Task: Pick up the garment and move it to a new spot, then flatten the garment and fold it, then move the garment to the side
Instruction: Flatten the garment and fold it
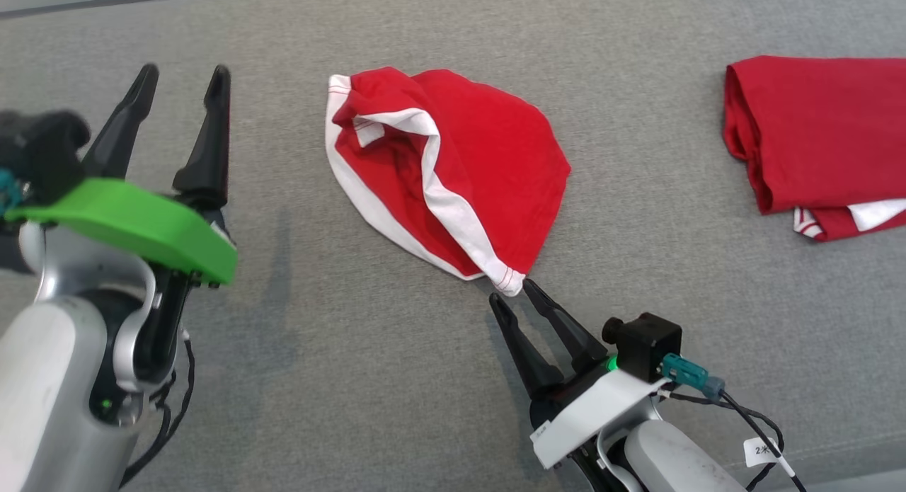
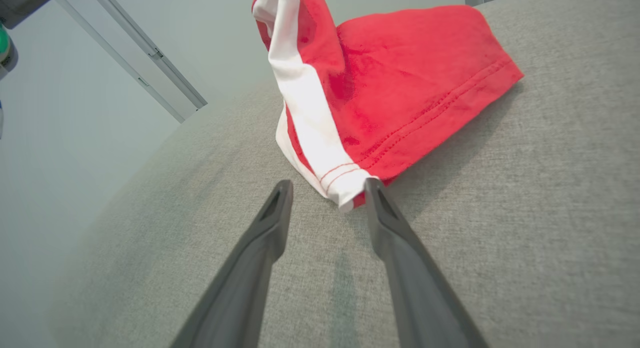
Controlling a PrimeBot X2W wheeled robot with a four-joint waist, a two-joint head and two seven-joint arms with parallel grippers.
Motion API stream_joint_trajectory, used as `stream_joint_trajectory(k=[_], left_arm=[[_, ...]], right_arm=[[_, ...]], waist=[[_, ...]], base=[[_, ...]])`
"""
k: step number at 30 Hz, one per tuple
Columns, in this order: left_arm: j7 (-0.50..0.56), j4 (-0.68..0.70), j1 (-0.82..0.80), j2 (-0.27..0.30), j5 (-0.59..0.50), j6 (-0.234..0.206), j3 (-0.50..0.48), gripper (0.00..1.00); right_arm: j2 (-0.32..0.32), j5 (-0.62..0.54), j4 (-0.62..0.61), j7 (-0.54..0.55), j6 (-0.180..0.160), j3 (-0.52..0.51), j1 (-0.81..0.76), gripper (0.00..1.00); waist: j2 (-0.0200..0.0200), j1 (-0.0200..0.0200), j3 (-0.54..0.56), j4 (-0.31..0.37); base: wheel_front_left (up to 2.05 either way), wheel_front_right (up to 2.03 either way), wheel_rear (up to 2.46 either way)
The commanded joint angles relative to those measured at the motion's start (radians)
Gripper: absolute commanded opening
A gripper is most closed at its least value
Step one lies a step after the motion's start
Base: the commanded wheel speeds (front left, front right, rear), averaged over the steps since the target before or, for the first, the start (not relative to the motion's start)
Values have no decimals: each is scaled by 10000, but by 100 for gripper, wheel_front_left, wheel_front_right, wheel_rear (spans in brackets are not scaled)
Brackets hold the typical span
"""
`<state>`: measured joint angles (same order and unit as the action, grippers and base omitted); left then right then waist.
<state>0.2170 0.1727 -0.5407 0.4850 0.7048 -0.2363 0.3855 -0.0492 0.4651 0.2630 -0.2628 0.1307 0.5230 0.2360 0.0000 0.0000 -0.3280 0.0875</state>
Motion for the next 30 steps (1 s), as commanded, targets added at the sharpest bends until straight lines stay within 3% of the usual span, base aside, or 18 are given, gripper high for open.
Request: stream_joint_trajectory(k=[1,3,6,13,15,17,18,20,22,26,29,30], left_arm=[[-145,404,578,147,117,-237,-208,100],[-295,734,1070,232,182,-426,-394,100],[-576,1105,1746,290,209,-674,-650,100],[-1045,1412,2974,125,504,-925,-903,100],[-1122,1426,3164,91,552,-902,-894,100],[-1142,1419,3272,66,607,-886,-884,100],[-1170,1410,3304,60,617,-881,-884,100],[-1197,1389,3336,51,630,-881,-889,100],[-1220,1376,3324,40,620,-881,-883,100],[-1238,1333,3269,36,648,-869,-921,100],[-1307,1290,3247,25,648,-854,-930,100],[-1329,1267,3248,31,644,-841,-933,100]], right_arm=[[-32,67,51,-25,-1,-98,140,71],[-33,45,117,-26,0,-194,164,65],[-33,-41,274,-26,0,-333,179,78],[-33,-36,627,-26,0,-608,200,80],[-32,-37,673,-26,0,-645,185,71],[-32,-13,710,-26,0,-668,168,49],[-32,-25,742,-26,0,-660,166,47],[-32,-154,843,-26,0,-604,189,51],[-33,-209,957,-26,-1,-564,176,69],[-33,-346,1125,-26,-1,-594,235,80],[-32,-429,1199,-26,0,-523,308,72],[-32,-443,1209,-26,0,-465,318,63]], waist=[[0,0,140,-412],[0,0,142,-527],[0,0,145,-647],[0,0,191,-840],[0,0,218,-892],[0,0,247,-931],[0,0,266,-943],[0,0,289,-968],[0,0,287,-995],[0,0,268,-1020],[0,0,232,-1044],[0,0,224,-1050]], base=[[0,0,0],[0,0,0],[0,0,0],[0,0,0],[0,0,0],[0,0,0],[0,0,0],[0,0,0],[0,0,0],[0,0,0],[0,0,0],[0,0,0]])
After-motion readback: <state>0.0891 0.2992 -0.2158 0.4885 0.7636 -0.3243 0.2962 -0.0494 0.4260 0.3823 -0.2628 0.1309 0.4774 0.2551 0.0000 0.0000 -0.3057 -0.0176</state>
